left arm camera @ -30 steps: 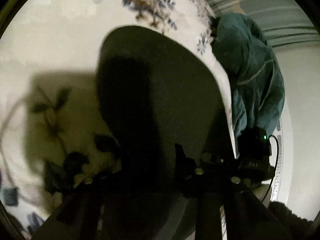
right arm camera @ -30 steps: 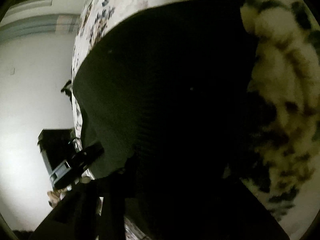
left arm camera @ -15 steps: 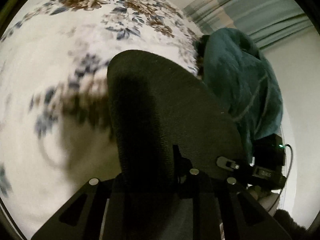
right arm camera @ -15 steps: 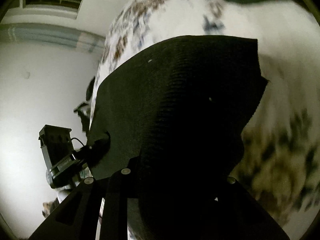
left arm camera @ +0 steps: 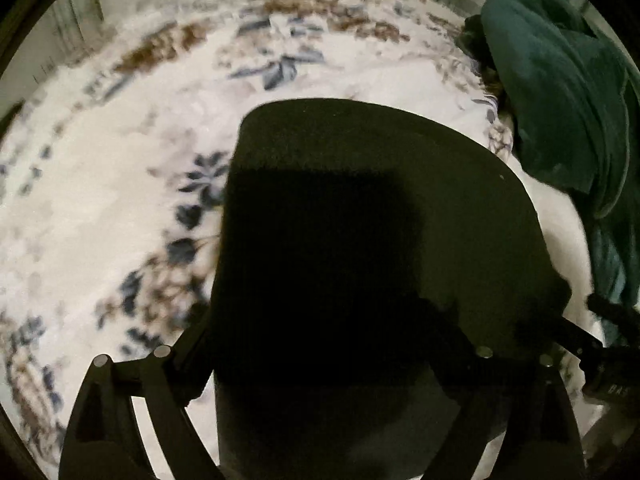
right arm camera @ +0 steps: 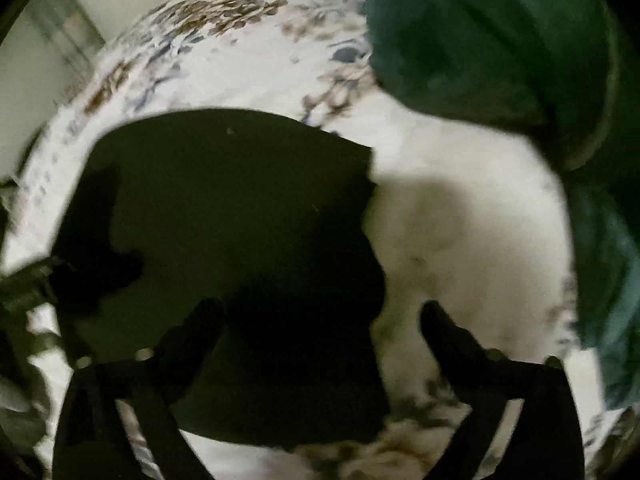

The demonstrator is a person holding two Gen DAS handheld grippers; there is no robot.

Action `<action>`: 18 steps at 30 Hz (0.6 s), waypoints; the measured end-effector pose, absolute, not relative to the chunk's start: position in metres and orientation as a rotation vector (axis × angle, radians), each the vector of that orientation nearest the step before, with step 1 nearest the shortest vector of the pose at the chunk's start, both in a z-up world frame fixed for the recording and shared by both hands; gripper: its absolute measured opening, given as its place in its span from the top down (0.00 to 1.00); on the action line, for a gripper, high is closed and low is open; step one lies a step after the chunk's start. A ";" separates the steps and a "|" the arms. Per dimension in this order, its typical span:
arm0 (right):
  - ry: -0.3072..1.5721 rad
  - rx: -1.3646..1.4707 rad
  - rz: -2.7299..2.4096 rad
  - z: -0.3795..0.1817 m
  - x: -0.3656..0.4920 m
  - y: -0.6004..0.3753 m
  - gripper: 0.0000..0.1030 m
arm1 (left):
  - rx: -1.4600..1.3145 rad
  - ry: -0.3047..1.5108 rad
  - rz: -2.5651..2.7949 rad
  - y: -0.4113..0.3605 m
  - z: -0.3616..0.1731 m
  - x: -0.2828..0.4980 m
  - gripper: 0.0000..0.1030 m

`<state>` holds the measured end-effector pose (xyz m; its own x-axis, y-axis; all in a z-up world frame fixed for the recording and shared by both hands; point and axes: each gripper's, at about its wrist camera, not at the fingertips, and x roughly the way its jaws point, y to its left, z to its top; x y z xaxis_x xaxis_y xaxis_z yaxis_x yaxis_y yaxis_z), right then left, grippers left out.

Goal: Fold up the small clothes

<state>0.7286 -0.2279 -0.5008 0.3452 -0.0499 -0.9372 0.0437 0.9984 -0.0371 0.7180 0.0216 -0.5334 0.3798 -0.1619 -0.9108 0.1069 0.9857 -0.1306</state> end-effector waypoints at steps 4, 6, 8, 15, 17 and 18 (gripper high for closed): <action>1.189 -0.026 -0.126 -0.492 0.689 -0.237 0.00 | -0.024 1.156 -0.111 0.015 -0.521 0.686 0.00; 1.170 -0.016 -0.142 -0.478 0.670 -0.238 0.00 | -0.034 1.165 -0.112 0.011 -0.509 0.678 0.00; 1.135 -0.042 -0.172 -0.466 0.659 -0.232 0.00 | -0.051 1.165 -0.099 0.008 -0.493 0.660 0.00; 1.029 -0.081 -0.231 -0.379 0.591 -0.234 0.00 | -0.010 1.039 -0.020 0.001 -0.408 0.596 0.00; 1.005 -0.081 -0.230 -0.347 0.567 -0.234 0.00 | -0.002 1.016 -0.011 -0.001 -0.379 0.575 0.00; 0.993 -0.083 -0.236 -0.333 0.555 -0.235 0.00 | 0.000 1.003 -0.011 -0.001 -0.364 0.564 0.00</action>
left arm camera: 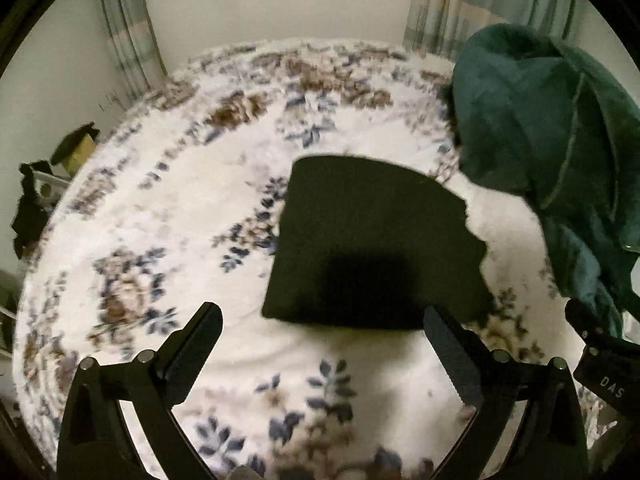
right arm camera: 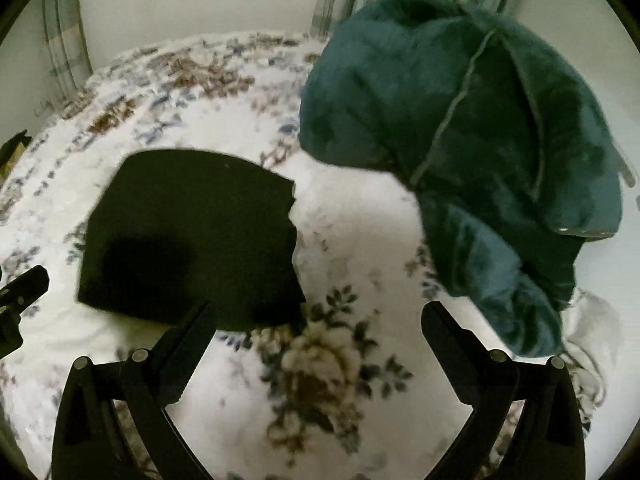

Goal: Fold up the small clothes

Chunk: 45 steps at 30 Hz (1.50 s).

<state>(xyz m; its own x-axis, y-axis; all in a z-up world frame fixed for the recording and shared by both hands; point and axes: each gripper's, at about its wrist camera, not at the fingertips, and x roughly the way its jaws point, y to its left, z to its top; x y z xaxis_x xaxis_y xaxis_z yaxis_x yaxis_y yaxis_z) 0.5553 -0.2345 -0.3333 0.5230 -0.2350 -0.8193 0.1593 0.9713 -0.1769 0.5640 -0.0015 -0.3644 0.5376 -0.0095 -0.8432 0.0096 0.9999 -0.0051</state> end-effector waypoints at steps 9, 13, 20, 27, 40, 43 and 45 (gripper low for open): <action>0.842 -0.083 -0.242 -0.172 0.434 -0.228 0.00 | 0.029 0.899 -0.029 -0.018 -0.236 0.461 0.00; 0.782 -0.091 -0.244 -0.107 0.378 -0.225 0.00 | 0.025 0.859 -0.041 -0.026 -0.182 0.413 0.00; 0.694 -0.066 -0.240 -0.011 0.272 -0.226 0.00 | -0.003 0.785 -0.050 -0.036 -0.101 0.329 0.00; 0.630 -0.053 -0.242 0.050 0.184 -0.229 0.00 | -0.015 0.734 -0.057 -0.044 -0.056 0.268 0.00; 0.580 -0.054 -0.206 0.094 0.102 -0.228 0.00 | -0.001 0.676 -0.002 -0.038 -0.020 0.209 0.00; 0.581 -0.056 -0.198 0.098 0.097 -0.226 0.00 | -0.003 0.673 0.001 -0.036 -0.018 0.203 0.00; 0.580 -0.055 -0.197 0.099 0.096 -0.226 0.00 | 0.001 0.660 0.012 -0.034 -0.016 0.197 0.00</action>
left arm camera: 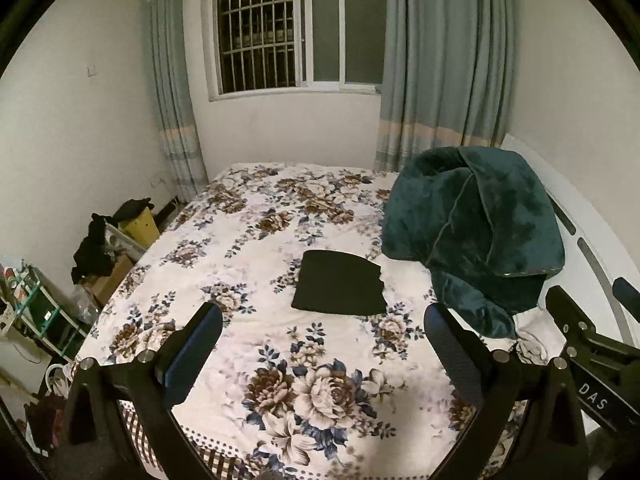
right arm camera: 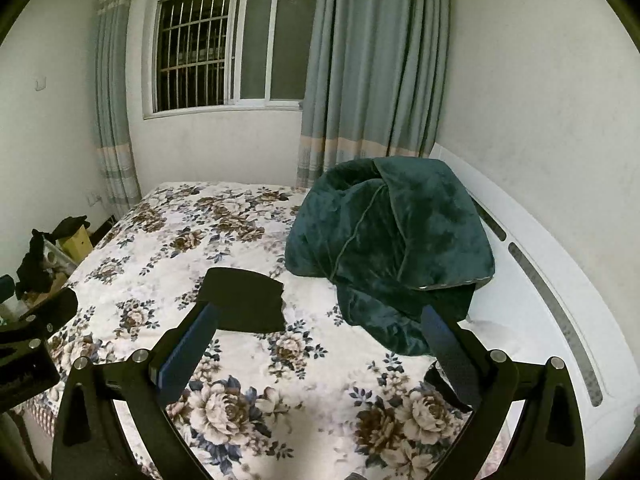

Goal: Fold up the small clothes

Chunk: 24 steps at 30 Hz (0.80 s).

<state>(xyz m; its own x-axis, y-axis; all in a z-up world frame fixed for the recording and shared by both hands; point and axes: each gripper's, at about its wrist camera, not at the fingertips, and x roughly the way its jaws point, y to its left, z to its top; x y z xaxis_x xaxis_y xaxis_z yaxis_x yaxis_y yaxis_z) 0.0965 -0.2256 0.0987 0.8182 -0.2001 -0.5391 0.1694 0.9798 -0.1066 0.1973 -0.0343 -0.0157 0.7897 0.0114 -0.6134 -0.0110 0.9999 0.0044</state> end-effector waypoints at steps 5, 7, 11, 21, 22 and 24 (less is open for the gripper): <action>0.585 -0.053 -0.188 0.099 0.096 -0.224 0.00 | -0.006 0.663 0.018 -0.029 -0.015 0.192 0.00; 0.583 -0.055 -0.185 0.100 0.094 -0.223 0.00 | -0.008 0.659 0.023 -0.027 -0.014 0.191 0.00; 0.579 -0.057 -0.178 0.101 0.094 -0.221 0.00 | -0.008 0.658 0.024 -0.025 -0.014 0.190 0.00; 0.582 -0.066 -0.154 0.101 0.108 -0.223 0.00 | -0.007 0.661 0.034 -0.022 -0.014 0.192 0.00; 0.582 -0.071 -0.149 0.102 0.112 -0.223 0.00 | -0.009 0.661 0.036 -0.022 -0.014 0.194 0.00; 0.583 -0.070 -0.147 0.102 0.114 -0.223 0.00 | -0.010 0.660 0.041 -0.022 -0.014 0.194 0.00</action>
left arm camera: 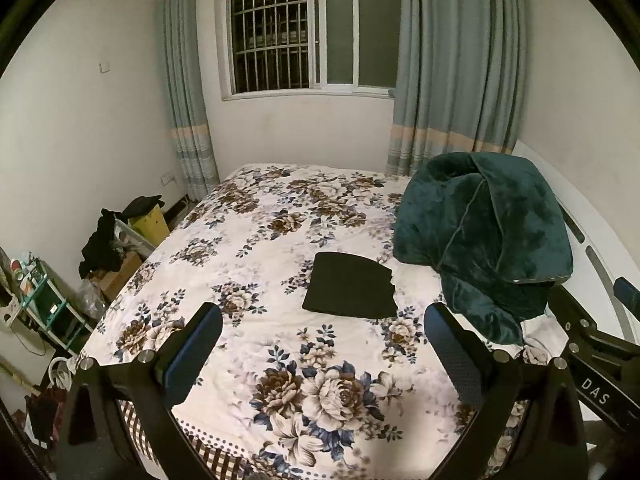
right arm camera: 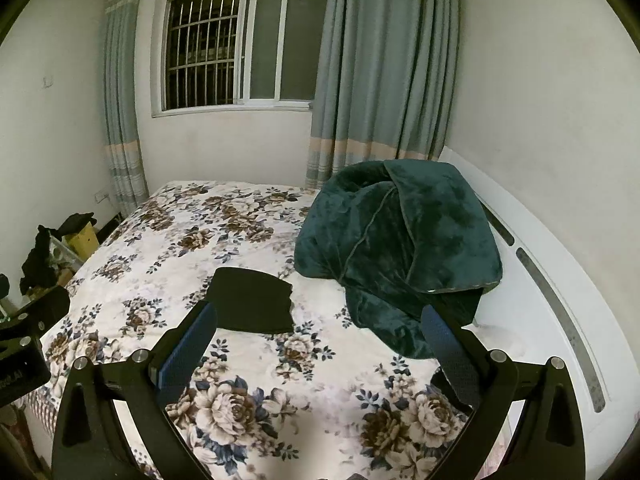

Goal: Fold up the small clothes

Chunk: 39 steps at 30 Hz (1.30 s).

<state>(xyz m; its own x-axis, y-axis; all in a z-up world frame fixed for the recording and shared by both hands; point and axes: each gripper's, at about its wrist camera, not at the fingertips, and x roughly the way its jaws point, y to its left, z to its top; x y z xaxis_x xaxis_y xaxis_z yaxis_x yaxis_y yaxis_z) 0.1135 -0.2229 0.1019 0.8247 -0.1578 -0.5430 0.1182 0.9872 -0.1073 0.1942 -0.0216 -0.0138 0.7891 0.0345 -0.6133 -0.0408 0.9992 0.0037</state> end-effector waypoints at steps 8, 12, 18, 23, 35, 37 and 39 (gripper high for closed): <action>0.590 -0.082 -0.126 0.103 0.121 -0.218 0.00 | -0.019 0.661 0.056 -0.020 -0.014 0.197 0.00; 0.593 -0.083 -0.113 0.104 0.126 -0.217 0.00 | -0.019 0.661 0.063 -0.019 -0.014 0.198 0.00; 0.590 -0.087 -0.111 0.104 0.127 -0.215 0.00 | -0.025 0.664 0.069 -0.020 -0.014 0.197 0.00; 0.589 -0.083 -0.113 0.105 0.127 -0.216 0.00 | -0.021 0.667 0.074 -0.022 -0.015 0.197 0.00; 0.586 -0.087 -0.108 0.105 0.129 -0.216 0.00 | -0.020 0.661 0.081 -0.023 -0.014 0.195 0.00; 0.585 -0.086 -0.108 0.106 0.129 -0.216 0.00 | -0.019 0.660 0.081 -0.024 -0.014 0.195 0.00; 0.585 -0.088 -0.107 0.106 0.130 -0.215 0.00 | -0.021 0.660 0.081 -0.024 -0.014 0.195 0.00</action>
<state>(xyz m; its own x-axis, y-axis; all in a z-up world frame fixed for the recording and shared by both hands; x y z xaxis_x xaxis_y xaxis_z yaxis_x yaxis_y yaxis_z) 0.1301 -0.2154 0.1057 0.8283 -0.1251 -0.5461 0.0754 0.9908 -0.1126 0.1945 -0.0237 -0.0141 0.7867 0.0688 -0.6135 -0.0820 0.9966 0.0067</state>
